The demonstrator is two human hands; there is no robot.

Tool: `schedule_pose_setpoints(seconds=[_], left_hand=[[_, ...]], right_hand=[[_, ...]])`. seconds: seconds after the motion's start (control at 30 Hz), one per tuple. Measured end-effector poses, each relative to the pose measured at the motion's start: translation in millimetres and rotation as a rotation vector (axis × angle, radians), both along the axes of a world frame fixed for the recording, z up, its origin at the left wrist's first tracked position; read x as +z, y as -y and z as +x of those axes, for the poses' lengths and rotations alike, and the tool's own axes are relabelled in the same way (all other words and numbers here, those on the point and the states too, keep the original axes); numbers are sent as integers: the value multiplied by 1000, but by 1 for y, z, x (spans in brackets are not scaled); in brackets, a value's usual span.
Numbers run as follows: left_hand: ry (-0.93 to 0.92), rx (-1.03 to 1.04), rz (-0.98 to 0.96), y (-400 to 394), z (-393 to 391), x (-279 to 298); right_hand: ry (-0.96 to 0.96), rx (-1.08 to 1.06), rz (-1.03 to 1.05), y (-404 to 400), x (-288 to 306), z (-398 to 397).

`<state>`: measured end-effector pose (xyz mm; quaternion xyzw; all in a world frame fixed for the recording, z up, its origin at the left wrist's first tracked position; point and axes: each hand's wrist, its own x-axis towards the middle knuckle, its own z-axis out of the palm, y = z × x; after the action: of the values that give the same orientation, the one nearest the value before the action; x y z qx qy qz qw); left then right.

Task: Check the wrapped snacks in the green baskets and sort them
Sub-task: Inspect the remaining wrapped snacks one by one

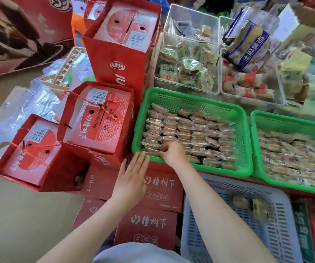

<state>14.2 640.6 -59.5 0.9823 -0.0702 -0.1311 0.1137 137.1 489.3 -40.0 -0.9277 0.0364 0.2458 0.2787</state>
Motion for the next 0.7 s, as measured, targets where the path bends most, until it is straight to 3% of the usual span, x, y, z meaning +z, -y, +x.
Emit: schedule_pose_setpoints(seconds=[0.3, 0.5, 0.6, 0.7], left_hand=[[-57, 10, -47, 0, -2, -2], [-88, 27, -168, -5, 0, 2], [-29, 72, -388, -9, 0, 9], [-4, 299, -710, -11, -2, 26]], right_hand=[[-9, 233, -111, -8, 13, 4], [-108, 186, 47, -6, 33, -1], [53, 82, 191, -9, 49, -17], [143, -135, 361, -1, 70, -36]])
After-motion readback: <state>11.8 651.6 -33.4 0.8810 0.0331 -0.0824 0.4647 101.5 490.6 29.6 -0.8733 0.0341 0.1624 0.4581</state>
